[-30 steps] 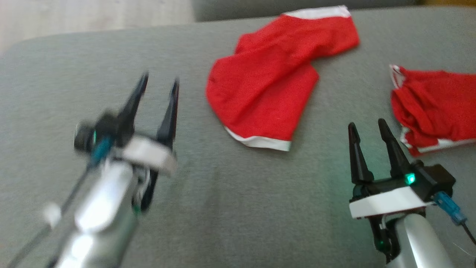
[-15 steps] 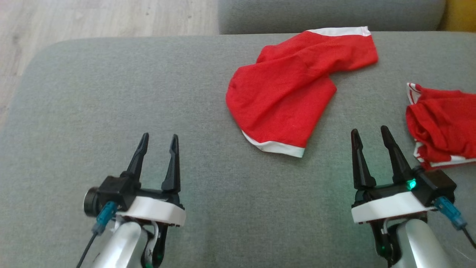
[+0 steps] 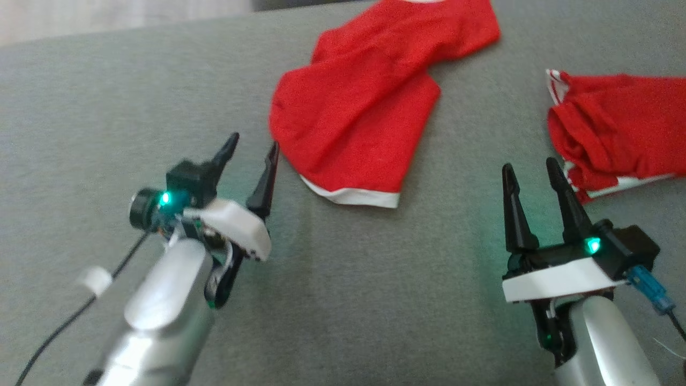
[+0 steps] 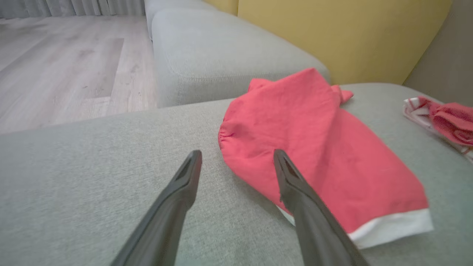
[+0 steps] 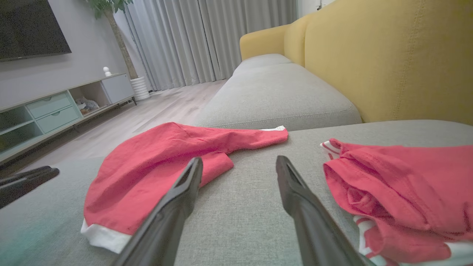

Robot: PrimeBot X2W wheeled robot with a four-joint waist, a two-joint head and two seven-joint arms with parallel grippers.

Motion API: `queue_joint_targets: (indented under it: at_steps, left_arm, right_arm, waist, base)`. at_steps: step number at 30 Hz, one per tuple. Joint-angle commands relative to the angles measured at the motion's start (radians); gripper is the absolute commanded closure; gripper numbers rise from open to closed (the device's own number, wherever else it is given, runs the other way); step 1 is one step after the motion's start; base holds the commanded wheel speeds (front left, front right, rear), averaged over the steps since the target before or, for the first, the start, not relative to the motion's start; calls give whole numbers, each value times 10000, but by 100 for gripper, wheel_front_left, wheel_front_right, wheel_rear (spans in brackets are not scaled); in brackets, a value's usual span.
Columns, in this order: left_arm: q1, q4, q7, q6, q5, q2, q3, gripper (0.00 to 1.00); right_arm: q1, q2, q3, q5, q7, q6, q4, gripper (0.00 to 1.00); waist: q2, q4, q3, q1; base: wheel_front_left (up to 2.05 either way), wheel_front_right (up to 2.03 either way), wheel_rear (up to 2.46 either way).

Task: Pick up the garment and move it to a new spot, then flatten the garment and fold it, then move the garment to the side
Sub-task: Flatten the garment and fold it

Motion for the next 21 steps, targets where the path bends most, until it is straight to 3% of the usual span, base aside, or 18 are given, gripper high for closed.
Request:
queue_joint_targets:
  at_steps: [1, 8, 17, 18, 19, 20, 21]
  left_arm:
    - [-692, 124, 244, -26, -68, 111, 329, 0]
    - [-1933, 1808, 726, -118, -200, 140, 453, 0]
    - [-2622, 3310, 814, -187, -100, 117, 264, 0]
    - [-2664, 3365, 723, -273, -105, 97, 225, 31]
    - [-2710, 3384, 561, -332, -103, 83, 205, 84]
    - [-2759, 3376, 353, -381, -94, 68, 188, 100]
    - [-2813, 3326, 96, -439, -92, 45, 175, 100]
  right_arm:
    - [-354, -33, 266, 75, -105, -7, -385, 0]
    - [-533, -33, 279, 274, -105, -7, -475, 0]
    - [-566, -33, 302, 383, -105, -7, -498, 0]
    - [-561, -33, 290, 388, -105, -7, -488, 0]
    - [-555, -33, 278, 390, -105, -7, -474, 0]
    - [-547, -33, 267, 392, -105, -7, -460, 0]
    - [-541, -33, 265, 398, -105, -7, -450, 0]
  waist:
    - [0, -617, 600, -1]
    - [0, -1379, 1138, -1]
    - [0, -1732, 1171, -1]
    - [0, -1735, 1138, -1]
    - [0, -1731, 1095, -1]
    - [0, -1719, 1047, -1]
    - [0, -1703, 988, -1]
  base:
    - [0, 0, 0]
    - [0, 0, 0]
    - [0, 0, 0]
    - [0, 0, 0]
    - [0, 0, 0]
    - [0, 0, 0]
    - [0, 0, 0]
